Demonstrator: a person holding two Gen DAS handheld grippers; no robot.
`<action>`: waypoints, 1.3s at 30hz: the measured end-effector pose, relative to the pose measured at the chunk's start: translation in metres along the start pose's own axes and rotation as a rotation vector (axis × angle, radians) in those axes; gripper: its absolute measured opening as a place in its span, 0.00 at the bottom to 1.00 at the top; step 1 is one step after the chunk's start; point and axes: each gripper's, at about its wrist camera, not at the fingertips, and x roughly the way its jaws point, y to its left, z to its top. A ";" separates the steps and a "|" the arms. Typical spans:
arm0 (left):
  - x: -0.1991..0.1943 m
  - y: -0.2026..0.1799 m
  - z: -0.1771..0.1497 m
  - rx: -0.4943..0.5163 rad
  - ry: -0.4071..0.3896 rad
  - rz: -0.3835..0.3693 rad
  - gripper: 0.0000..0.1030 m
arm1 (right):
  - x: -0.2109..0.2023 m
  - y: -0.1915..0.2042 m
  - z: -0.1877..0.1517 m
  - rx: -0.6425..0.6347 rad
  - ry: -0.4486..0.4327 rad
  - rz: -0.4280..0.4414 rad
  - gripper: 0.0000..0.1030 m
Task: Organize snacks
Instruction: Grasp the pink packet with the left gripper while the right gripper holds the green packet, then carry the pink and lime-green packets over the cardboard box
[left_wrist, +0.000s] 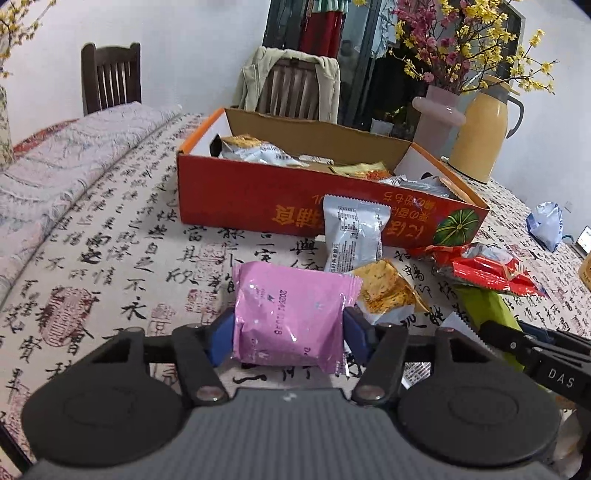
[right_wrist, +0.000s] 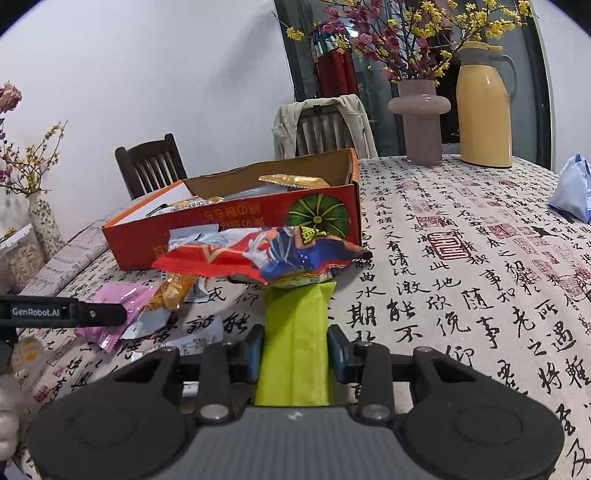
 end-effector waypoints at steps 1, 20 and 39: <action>-0.002 0.001 -0.001 0.001 -0.007 0.003 0.60 | -0.001 0.000 -0.001 -0.001 -0.001 -0.003 0.34; -0.066 0.021 -0.006 -0.037 -0.147 0.024 0.60 | -0.042 0.063 0.005 -0.104 -0.048 0.104 0.35; -0.090 0.039 0.032 -0.066 -0.267 0.061 0.60 | -0.031 0.124 0.065 -0.164 -0.158 0.196 0.33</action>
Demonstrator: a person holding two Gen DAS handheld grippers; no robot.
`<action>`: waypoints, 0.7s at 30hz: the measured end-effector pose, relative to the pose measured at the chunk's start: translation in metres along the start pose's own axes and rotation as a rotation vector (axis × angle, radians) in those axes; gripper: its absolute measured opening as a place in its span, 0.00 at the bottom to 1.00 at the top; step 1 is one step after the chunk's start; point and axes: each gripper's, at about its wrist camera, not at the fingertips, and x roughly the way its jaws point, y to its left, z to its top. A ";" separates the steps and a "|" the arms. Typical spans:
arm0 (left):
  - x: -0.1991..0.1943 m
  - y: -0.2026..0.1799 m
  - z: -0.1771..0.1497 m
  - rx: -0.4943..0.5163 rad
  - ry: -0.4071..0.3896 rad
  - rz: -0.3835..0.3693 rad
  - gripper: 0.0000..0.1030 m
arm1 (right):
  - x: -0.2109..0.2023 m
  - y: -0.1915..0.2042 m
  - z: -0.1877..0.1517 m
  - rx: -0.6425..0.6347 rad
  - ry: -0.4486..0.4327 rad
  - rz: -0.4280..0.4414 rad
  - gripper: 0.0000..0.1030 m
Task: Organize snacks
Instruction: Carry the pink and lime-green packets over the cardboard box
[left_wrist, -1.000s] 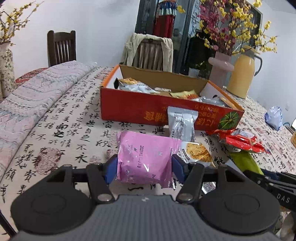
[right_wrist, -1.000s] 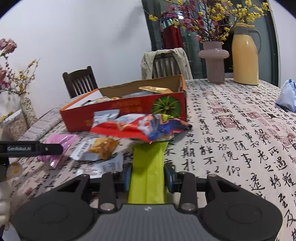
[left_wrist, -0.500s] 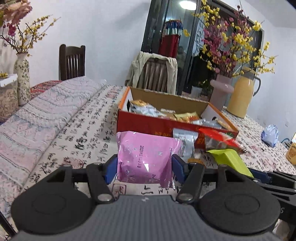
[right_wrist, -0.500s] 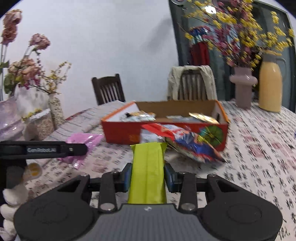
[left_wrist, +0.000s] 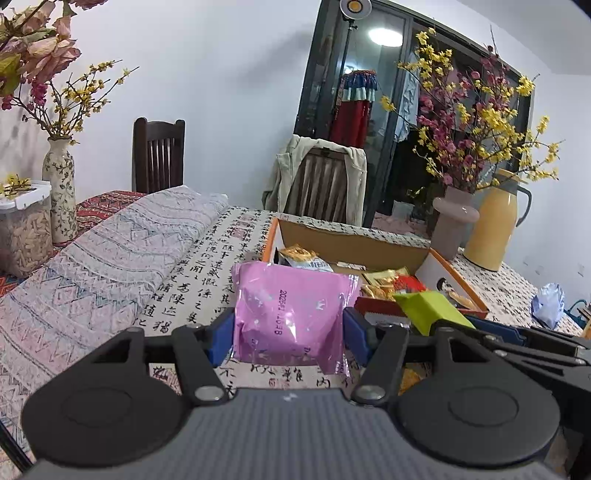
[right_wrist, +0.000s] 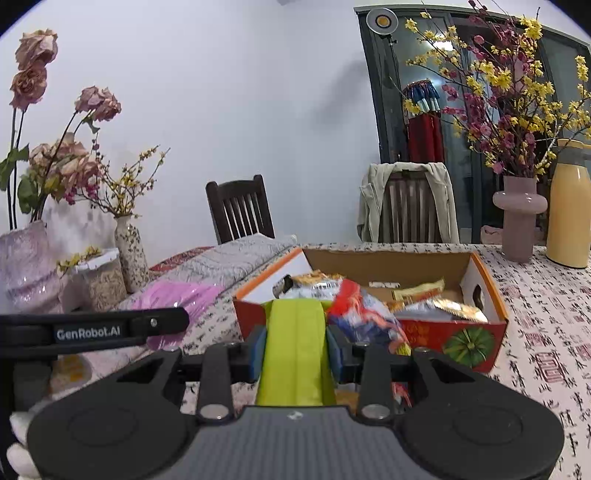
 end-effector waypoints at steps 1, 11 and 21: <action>0.001 0.001 0.001 -0.004 -0.002 0.002 0.60 | 0.002 0.001 0.001 0.000 -0.004 0.002 0.33; 0.013 0.004 0.020 -0.010 -0.020 0.012 0.60 | 0.020 -0.008 0.030 0.013 -0.072 -0.024 0.33; 0.067 -0.035 0.058 0.033 -0.019 -0.014 0.60 | 0.045 -0.067 0.058 0.063 -0.122 -0.169 0.33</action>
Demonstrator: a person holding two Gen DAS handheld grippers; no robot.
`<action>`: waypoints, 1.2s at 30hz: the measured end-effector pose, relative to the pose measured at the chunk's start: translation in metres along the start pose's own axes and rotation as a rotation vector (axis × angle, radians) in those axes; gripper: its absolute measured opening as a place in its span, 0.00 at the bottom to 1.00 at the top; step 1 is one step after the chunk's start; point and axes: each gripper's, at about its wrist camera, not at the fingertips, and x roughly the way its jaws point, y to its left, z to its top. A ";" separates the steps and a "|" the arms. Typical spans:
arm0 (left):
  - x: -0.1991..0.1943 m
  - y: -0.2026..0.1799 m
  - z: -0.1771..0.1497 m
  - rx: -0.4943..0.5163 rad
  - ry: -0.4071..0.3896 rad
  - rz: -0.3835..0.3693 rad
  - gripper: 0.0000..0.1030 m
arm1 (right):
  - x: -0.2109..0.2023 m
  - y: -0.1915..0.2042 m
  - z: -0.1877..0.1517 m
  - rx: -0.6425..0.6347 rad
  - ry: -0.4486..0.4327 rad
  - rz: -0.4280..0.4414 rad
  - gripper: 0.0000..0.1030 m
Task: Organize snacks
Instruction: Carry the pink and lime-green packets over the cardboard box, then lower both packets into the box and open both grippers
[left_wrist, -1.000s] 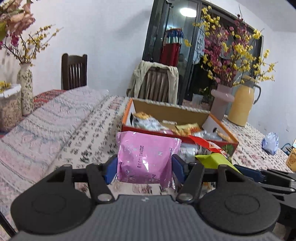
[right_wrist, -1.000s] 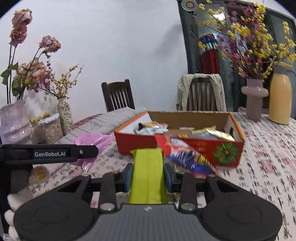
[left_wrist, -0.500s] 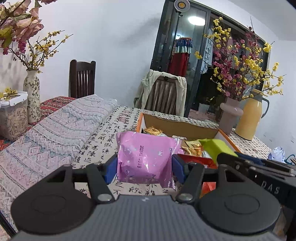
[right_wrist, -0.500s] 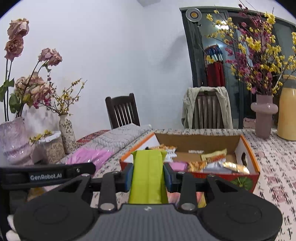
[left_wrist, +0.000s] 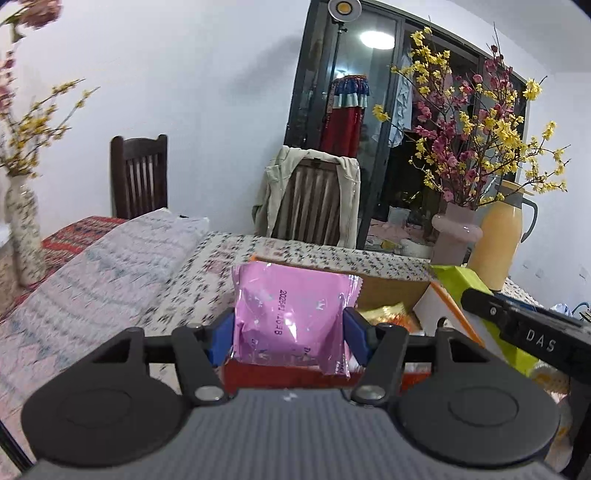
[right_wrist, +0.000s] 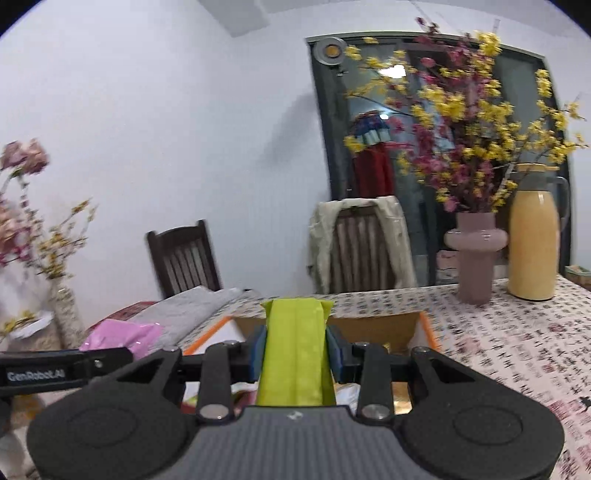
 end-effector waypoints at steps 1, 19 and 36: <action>0.008 -0.004 0.003 0.000 0.002 -0.002 0.60 | 0.005 -0.007 0.001 0.008 0.002 -0.014 0.33; 0.082 -0.014 -0.010 -0.027 -0.017 0.052 1.00 | 0.086 -0.069 -0.022 0.151 0.068 -0.103 1.00; 0.001 -0.012 -0.001 -0.021 -0.087 0.048 1.00 | -0.002 -0.046 -0.020 0.039 0.004 -0.111 1.00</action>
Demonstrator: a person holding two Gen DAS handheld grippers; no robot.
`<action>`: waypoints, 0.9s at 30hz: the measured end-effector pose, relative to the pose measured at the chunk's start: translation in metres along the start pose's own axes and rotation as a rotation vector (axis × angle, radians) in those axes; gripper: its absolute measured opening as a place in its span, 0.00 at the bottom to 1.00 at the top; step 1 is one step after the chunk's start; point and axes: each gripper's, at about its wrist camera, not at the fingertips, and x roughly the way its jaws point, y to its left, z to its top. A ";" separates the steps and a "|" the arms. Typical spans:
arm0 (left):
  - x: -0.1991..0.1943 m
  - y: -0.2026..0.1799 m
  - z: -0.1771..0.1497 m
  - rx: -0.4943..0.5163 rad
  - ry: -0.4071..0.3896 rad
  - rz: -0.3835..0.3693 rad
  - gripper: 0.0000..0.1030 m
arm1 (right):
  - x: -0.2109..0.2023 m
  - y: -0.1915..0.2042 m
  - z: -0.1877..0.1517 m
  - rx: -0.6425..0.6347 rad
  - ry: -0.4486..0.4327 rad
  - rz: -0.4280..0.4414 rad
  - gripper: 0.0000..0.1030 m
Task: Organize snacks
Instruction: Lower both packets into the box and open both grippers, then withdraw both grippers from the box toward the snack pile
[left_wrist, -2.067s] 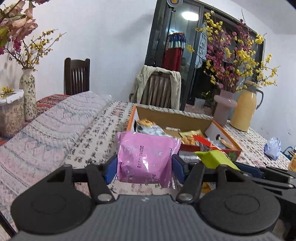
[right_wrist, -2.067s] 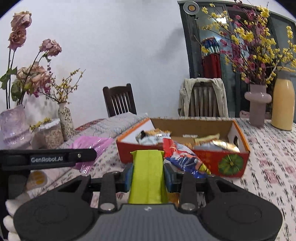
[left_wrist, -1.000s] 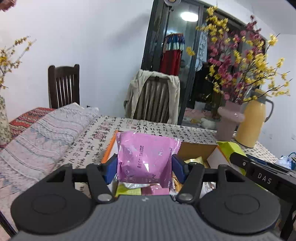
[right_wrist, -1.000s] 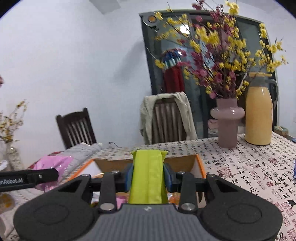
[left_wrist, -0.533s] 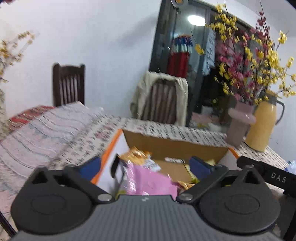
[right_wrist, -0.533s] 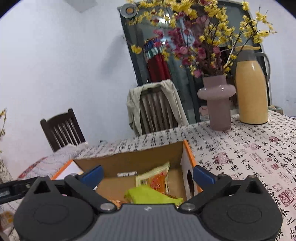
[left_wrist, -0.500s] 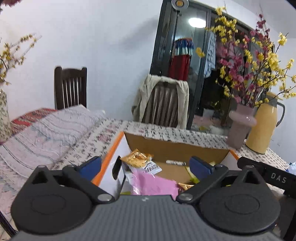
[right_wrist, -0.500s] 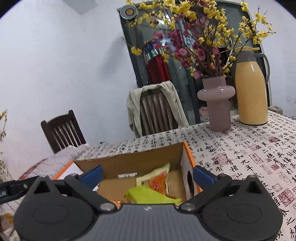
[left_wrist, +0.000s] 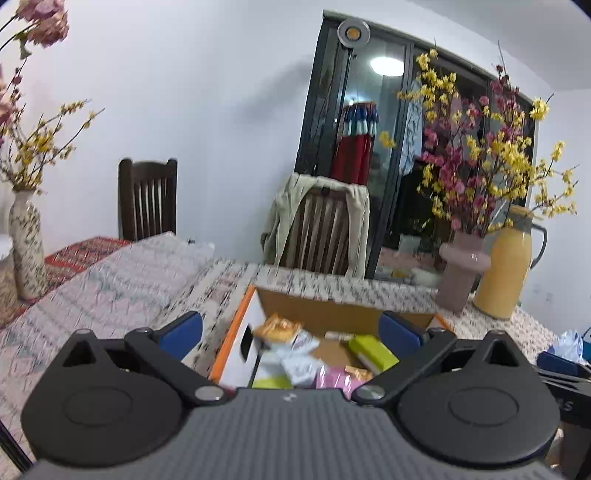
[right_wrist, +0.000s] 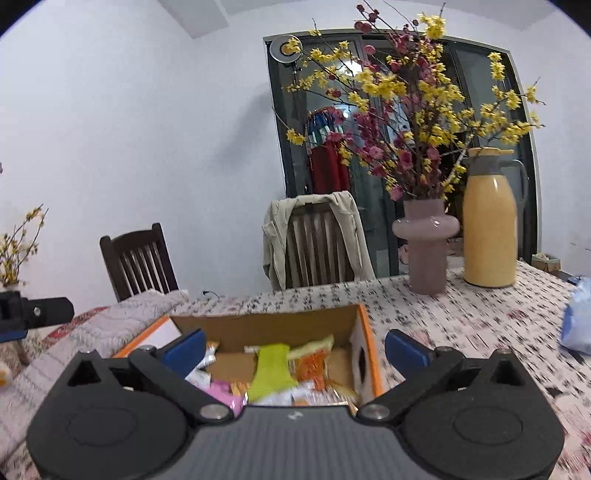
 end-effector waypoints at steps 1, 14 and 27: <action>-0.002 0.002 -0.004 0.002 0.010 0.003 1.00 | -0.006 -0.002 -0.005 0.000 0.010 -0.001 1.00; -0.031 0.047 -0.072 0.012 0.126 0.091 1.00 | -0.039 -0.015 -0.076 -0.028 0.162 -0.041 1.00; -0.033 0.077 -0.099 0.013 0.142 0.163 1.00 | -0.051 0.005 -0.099 -0.113 0.134 -0.047 1.00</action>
